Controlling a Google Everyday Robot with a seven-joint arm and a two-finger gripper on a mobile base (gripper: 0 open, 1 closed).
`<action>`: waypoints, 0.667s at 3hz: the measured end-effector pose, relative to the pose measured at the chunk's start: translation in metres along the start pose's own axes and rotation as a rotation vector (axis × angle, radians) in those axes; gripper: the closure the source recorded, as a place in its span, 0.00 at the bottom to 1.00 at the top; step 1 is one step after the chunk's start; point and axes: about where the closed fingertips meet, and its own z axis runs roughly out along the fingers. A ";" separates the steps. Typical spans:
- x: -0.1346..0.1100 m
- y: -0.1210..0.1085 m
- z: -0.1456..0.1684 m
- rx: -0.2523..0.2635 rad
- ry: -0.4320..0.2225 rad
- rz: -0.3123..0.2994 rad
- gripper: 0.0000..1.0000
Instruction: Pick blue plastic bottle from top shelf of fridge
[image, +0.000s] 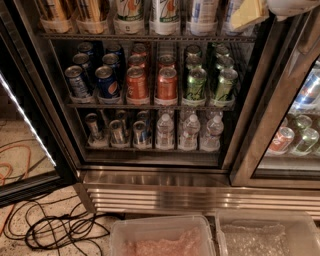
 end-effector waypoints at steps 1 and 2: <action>-0.003 0.015 -0.012 -0.059 -0.025 -0.026 0.29; -0.009 0.023 -0.015 -0.081 -0.043 -0.035 0.30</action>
Offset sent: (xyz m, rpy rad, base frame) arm -0.0092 0.0341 0.0172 0.0420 -0.0406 0.1190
